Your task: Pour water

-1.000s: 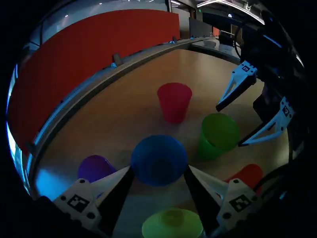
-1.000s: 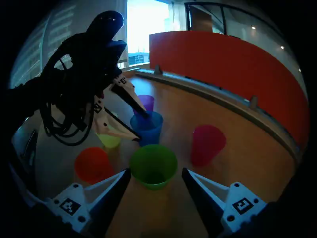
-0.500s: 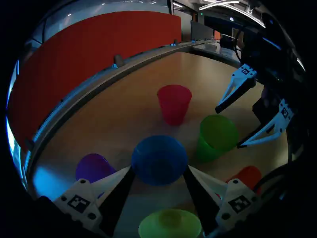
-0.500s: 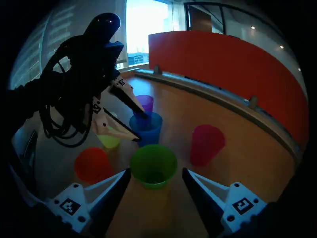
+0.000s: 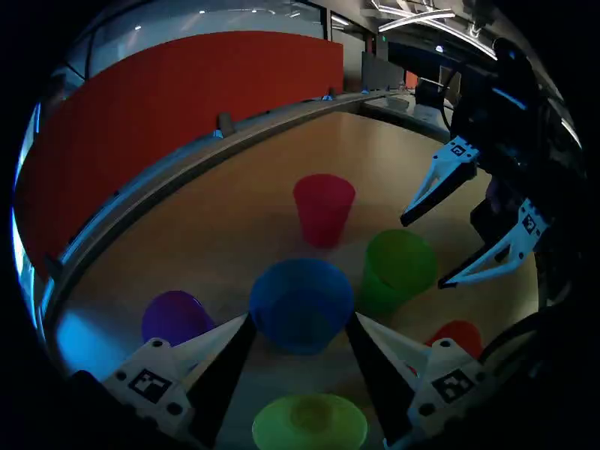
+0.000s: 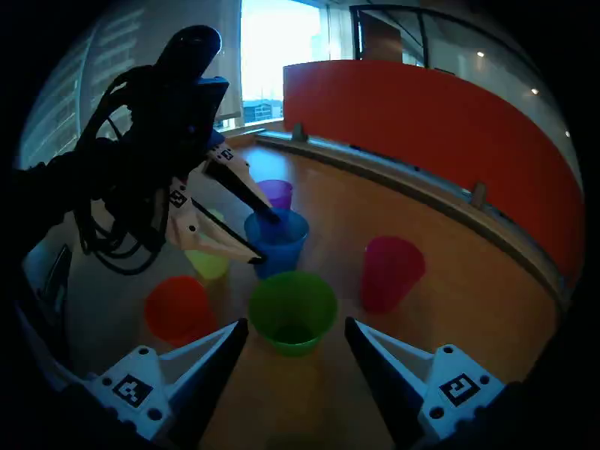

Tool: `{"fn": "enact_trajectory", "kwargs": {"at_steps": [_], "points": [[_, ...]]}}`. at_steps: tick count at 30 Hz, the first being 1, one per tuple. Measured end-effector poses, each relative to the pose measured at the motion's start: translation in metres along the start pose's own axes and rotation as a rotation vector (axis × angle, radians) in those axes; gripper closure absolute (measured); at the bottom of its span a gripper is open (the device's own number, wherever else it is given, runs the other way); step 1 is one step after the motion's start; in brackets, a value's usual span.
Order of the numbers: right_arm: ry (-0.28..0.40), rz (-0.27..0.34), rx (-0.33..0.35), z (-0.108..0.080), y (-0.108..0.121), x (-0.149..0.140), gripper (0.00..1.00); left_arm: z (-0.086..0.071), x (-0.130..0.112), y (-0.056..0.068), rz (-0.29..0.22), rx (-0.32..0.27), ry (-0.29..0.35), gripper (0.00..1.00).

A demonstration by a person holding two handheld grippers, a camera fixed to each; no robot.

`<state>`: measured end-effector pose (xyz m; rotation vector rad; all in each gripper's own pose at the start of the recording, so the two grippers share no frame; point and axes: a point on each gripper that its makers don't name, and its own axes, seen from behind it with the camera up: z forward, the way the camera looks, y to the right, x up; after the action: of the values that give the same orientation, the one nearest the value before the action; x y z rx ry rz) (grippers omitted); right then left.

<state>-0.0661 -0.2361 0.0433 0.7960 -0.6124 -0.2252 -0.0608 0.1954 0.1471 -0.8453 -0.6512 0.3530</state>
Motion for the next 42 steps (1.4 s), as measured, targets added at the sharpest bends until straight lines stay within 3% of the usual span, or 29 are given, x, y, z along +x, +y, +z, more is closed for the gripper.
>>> {"fn": "enact_trajectory", "kwargs": {"at_steps": [15,34,42], "points": [[-0.016,-0.009,-0.011,0.009,-0.001,-0.006,0.00,-0.035,0.019,-0.007,-0.007,0.051,0.094,0.17],[-0.019,-0.017,-0.021,0.039,-0.005,-0.003,0.00,-0.081,0.033,-0.010,-0.050,0.084,0.230,0.17],[-0.003,-0.038,-0.041,0.042,-0.002,-0.001,0.08,-0.093,0.037,-0.008,-0.057,0.087,0.260,0.17]]}}
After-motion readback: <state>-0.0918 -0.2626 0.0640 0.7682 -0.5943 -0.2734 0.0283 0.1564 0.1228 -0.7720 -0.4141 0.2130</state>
